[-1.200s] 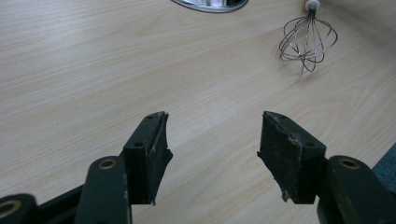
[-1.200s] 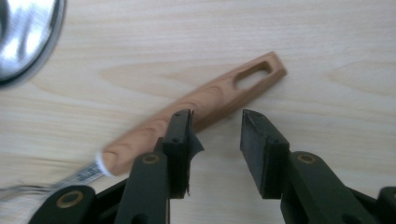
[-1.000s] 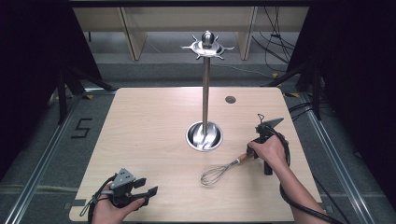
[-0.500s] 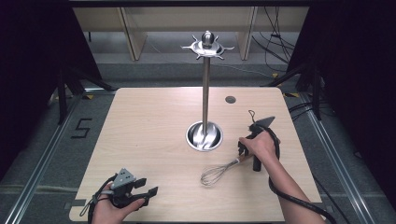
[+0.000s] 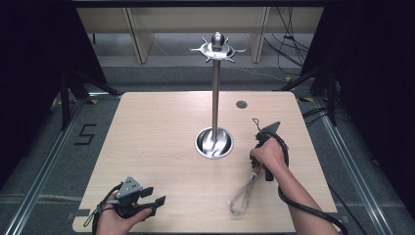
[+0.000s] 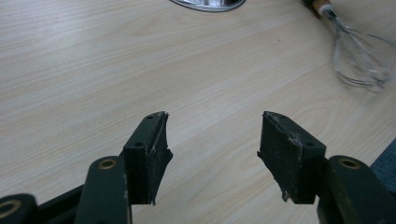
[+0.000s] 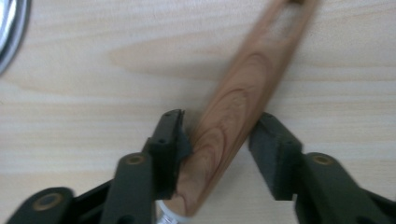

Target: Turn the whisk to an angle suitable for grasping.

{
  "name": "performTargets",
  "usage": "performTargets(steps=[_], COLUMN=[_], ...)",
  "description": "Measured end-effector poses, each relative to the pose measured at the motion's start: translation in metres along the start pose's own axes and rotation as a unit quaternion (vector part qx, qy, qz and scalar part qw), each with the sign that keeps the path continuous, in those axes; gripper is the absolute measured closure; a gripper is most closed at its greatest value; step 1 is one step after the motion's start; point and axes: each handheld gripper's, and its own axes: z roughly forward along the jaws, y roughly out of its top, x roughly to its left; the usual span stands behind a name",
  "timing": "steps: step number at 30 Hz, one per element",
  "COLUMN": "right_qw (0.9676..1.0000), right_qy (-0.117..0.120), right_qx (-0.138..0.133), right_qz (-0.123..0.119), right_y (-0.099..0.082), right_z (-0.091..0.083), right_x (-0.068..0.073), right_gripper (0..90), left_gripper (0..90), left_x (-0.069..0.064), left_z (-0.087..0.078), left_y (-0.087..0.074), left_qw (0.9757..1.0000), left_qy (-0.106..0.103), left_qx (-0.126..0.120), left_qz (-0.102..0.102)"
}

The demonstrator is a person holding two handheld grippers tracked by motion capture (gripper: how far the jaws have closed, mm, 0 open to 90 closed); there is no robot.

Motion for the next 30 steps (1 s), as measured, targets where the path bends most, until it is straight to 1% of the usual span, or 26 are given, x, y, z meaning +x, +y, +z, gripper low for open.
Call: performTargets(steps=[1, 2, 3, 4, 5, 6, 7, 8, 9, 10, 11, 14, 15, 17, 18, 19, 20, 21, 22, 23, 24, 25, 26, 27, 28, 30], right_qw=[1.0000, 0.9998, 0.9997, 0.9995, 0.9996, 0.9986, 0.9984, 0.9978, 0.9971, 0.9968, 0.9949, 0.9944, 0.9922, 0.9921, 0.9919, 0.9921, 0.9921, 0.9909, 0.9909, 0.9894, 0.9886, 0.9856, 0.9856, 0.9782, 0.9782, 0.9751], right_qy=[0.003, -0.002, 0.000, -0.009, -0.010, -0.014, -0.011, -0.013, -0.019, -0.013, -0.014, -0.014, -0.014, -0.013, -0.005, 0.026, 0.026, 0.040, 0.040, 0.031, 0.027, 0.042, 0.042, 0.042, 0.042, 0.050], right_qx=[0.004, -0.015, -0.020, -0.017, 0.006, 0.015, 0.019, 0.014, -0.017, -0.011, -0.007, -0.017, -0.015, -0.024, -0.011, -0.007, -0.007, -0.015, -0.015, -0.036, -0.056, -0.065, -0.065, -0.097, -0.097, -0.110], right_qz=[-0.005, -0.010, -0.016, -0.026, -0.026, -0.049, -0.053, -0.064, -0.071, -0.078, -0.099, -0.103, -0.123, -0.123, -0.126, -0.122, -0.122, -0.128, -0.128, -0.137, -0.137, -0.150, -0.150, -0.179, -0.179, -0.186], right_y=[0.000, -0.002, -0.003, -0.003, -0.002, -0.001, -0.002, -0.002, -0.004, -0.004, -0.005, -0.006, -0.006, -0.007, -0.007, -0.006, -0.006, -0.008, -0.008, -0.011, -0.013, -0.017, -0.017, -0.021, -0.021, -0.026], right_z=[0.000, 0.003, 0.003, 0.003, -0.002, -0.002, -0.004, -0.004, 0.000, -0.001, -0.002, -0.002, -0.003, -0.002, -0.005, -0.007, -0.007, -0.011, -0.011, -0.011, -0.013, -0.019, -0.019, -0.024, -0.024, -0.031], right_x=[-0.001, -0.001, -0.001, -0.003, -0.002, -0.005, -0.005, -0.006, -0.007, -0.008, -0.010, -0.010, -0.013, -0.012, -0.013, -0.014, -0.014, -0.017, -0.017, -0.016, -0.016, -0.019, -0.019, -0.026, -0.026, -0.030], right_gripper=[61.1, 62.2, 63.4, 64.4, 65.7, 66.9, 68.2, 68.7, 68.8, 68.8, 68.9, 69.0, 69.0, 69.0, 69.1, 69.1, 69.1, 69.1, 69.1, 69.1, 69.1, 69.1, 69.1, 69.1, 69.1, 69.1], left_gripper=[40.8, 40.8, 40.8, 40.9, 40.8, 40.8, 40.8, 40.8, 40.8, 40.8, 40.8, 40.8, 40.8, 40.8, 40.9, 40.8, 40.8, 40.9, 40.9, 40.9, 40.8, 40.8, 40.8, 40.9, 40.9, 40.9], left_x=[0.000, 0.000, 0.000, 0.000, 0.000, 0.000, 0.000, 0.000, 0.000, 0.000, 0.000, 0.001, 0.001, 0.001, 0.001, 0.000, 0.000, 0.000, 0.000, 0.000, 0.000, 0.000, 0.000, 0.000, 0.000, 0.000], left_z=[0.000, 0.000, 0.000, 0.000, 0.000, 0.000, 0.000, 0.000, 0.000, 0.000, 0.000, 0.000, 0.001, 0.000, 0.001, 0.001, 0.001, 0.000, 0.001, 0.001, 0.001, 0.001, 0.001, 0.000, 0.000, 0.001], left_y=[0.000, 0.000, 0.000, 0.000, 0.000, 0.000, 0.000, 0.000, 0.000, 0.000, 0.000, 0.000, 0.000, 0.000, 0.000, 0.000, 0.000, 0.000, -0.001, -0.001, -0.001, -0.001, -0.001, 0.000, 0.000, -0.001], left_qw=[1.0000, 1.0000, 1.0000, 1.0000, 1.0000, 1.0000, 1.0000, 1.0000, 1.0000, 1.0000, 1.0000, 1.0000, 1.0000, 1.0000, 1.0000, 1.0000, 1.0000, 1.0000, 1.0000, 1.0000, 1.0000, 1.0000, 1.0000, 1.0000, 1.0000, 1.0000], left_qy=[0.000, 0.000, 0.000, 0.001, 0.001, 0.001, 0.001, 0.002, 0.002, 0.002, 0.002, 0.001, 0.000, -0.003, -0.002, 0.001, 0.001, 0.003, 0.002, 0.002, 0.001, 0.000, 0.001, 0.003, 0.003, 0.004], left_qx=[0.000, 0.000, 0.003, 0.003, 0.003, 0.004, 0.004, 0.003, 0.003, 0.003, 0.003, 0.004, 0.001, 0.005, 0.003, 0.000, 0.000, 0.002, -0.004, -0.003, -0.002, -0.002, -0.004, 0.002, 0.002, -0.002], left_qz=[0.002, 0.002, -0.003, 0.004, 0.004, 0.002, 0.002, 0.000, 0.000, 0.000, -0.001, 0.003, 0.000, 0.001, 0.000, -0.001, -0.001, -0.001, -0.005, -0.005, -0.005, -0.005, -0.007, -0.001, -0.001, -0.007])
